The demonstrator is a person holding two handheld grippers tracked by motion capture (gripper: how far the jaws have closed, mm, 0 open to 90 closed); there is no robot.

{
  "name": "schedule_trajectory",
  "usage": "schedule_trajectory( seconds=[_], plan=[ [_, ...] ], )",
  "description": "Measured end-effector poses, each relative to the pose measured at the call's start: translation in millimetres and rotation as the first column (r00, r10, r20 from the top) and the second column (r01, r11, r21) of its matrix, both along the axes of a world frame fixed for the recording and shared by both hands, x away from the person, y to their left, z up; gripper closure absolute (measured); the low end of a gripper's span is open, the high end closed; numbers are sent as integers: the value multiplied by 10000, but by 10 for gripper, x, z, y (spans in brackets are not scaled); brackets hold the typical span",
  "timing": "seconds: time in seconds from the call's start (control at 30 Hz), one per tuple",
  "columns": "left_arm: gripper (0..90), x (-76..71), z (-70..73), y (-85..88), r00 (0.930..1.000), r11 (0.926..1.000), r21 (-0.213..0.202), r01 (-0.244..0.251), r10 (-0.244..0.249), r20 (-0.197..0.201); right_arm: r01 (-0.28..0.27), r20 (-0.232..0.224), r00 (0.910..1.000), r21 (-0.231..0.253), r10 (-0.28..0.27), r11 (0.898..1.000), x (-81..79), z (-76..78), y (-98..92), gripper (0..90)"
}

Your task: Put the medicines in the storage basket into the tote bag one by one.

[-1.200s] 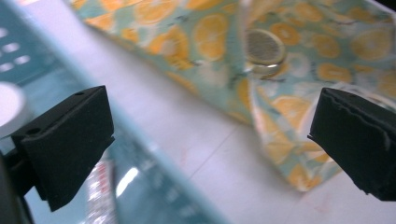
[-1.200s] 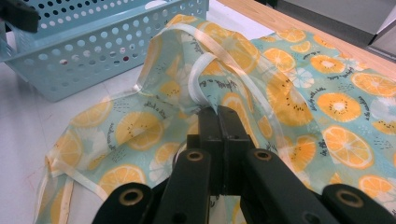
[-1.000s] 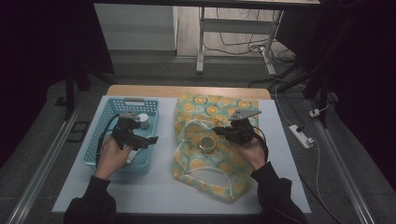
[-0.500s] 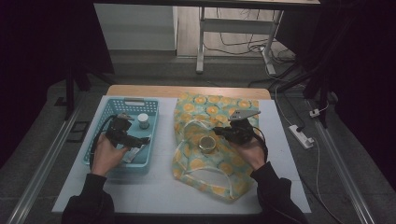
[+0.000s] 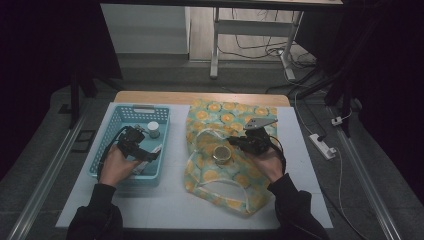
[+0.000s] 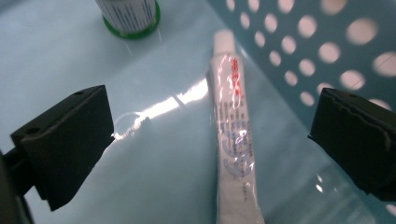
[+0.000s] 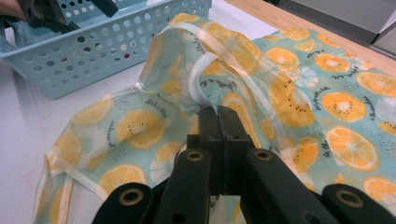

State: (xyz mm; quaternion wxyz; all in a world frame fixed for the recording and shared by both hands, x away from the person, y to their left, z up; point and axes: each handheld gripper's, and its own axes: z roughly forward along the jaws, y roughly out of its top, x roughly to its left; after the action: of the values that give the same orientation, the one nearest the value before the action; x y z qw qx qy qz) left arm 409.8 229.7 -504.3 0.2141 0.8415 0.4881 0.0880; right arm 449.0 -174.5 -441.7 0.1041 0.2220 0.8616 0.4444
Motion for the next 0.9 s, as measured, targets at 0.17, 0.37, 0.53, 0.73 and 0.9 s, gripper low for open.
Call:
schedule_trajectory(
  seconds=[0.17,0.37,0.53,0.73,0.9],
  plan=[
    [0,43,-76,-47,9981,9977,680,49,-8,-610,-4,11,10000,-12,4,10000,0,-3,-1,900],
    [52,53,-120,-87,9963,9939,1105,68,28,-862,0,-15,10000,-42,0,10000,-4,-5,1,900],
    [211,54,-123,-94,9943,9947,960,380,-281,-1032,-5,-17,10000,-59,5,10000,-6,-7,1,900],
    [437,46,-101,-77,9937,9966,539,615,-561,-968,7,-18,10000,-50,-7,10000,-5,-10,-3,900],
    [621,36,-91,-78,9937,9965,397,741,-704,-873,0,-5,10000,-45,0,10000,-5,-8,-5,900]
  ],
)
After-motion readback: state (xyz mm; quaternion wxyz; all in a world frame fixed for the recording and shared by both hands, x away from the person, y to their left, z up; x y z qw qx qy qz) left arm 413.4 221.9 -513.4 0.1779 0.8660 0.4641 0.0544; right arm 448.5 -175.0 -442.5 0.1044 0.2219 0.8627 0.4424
